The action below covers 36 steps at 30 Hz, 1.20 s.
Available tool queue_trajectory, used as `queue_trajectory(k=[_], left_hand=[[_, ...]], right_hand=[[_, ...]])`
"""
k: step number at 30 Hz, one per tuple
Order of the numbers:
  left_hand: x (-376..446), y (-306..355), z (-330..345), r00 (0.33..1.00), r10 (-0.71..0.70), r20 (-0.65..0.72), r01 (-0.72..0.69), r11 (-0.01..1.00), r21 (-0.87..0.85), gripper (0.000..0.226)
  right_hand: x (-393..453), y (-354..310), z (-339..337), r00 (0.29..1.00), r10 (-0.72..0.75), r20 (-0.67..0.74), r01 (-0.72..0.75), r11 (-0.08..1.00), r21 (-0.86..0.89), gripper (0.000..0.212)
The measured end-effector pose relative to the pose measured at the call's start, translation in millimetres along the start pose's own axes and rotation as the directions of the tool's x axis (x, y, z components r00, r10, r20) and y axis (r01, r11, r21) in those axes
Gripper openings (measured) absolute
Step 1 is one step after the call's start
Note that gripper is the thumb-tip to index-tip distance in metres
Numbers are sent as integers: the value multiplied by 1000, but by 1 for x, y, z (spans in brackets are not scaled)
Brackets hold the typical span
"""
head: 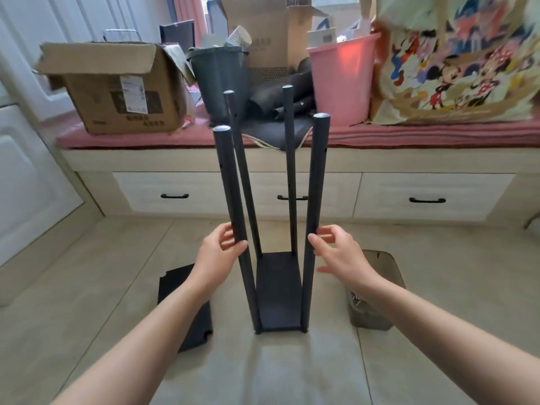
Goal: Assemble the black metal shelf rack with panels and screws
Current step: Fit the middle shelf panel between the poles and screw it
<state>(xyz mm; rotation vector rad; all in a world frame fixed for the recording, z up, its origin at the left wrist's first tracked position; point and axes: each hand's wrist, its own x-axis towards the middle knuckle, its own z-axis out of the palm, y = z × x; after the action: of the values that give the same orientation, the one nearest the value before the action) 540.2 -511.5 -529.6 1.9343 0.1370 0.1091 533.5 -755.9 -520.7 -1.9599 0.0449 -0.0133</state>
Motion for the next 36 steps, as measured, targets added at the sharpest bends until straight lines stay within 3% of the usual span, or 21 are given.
queue_trajectory(k=[6, 10, 18, 26, 30, 33, 36], left_hand=[[0, 6, 12, 993, 78, -89, -80, 997, -16, 34], [-9, 4, 15, 987, 136, -89, -134, 991, 23, 36], [-27, 16, 47, 971, 206, -123, -206, 978, 9, 49], [-32, 37, 86, 984, 153, -95, -160, 985, -71, 30], [-29, 39, 92, 987, 156, -21, -158, 979, -127, 18], [-29, 42, 95, 976, 169, 135, -145, 974, -172, 18], [-26, 43, 86, 933, 96, 348, -54, 990, -129, 32]], right_hand=[[-9, -10, 0, 991, -126, -47, 124, 991, -41, 41], [-3, -18, -10, 989, -118, -94, 118, 993, -6, 61], [6, -27, -14, 983, -132, 128, 138, 989, -46, 124], [21, -39, -24, 969, -89, 229, 115, 989, -98, 133], [12, -36, -24, 952, -168, 258, 210, 967, -146, 120], [7, -37, -13, 943, -315, 106, 326, 940, -105, 64], [7, -39, -11, 931, -366, -17, 366, 931, 10, 32]])
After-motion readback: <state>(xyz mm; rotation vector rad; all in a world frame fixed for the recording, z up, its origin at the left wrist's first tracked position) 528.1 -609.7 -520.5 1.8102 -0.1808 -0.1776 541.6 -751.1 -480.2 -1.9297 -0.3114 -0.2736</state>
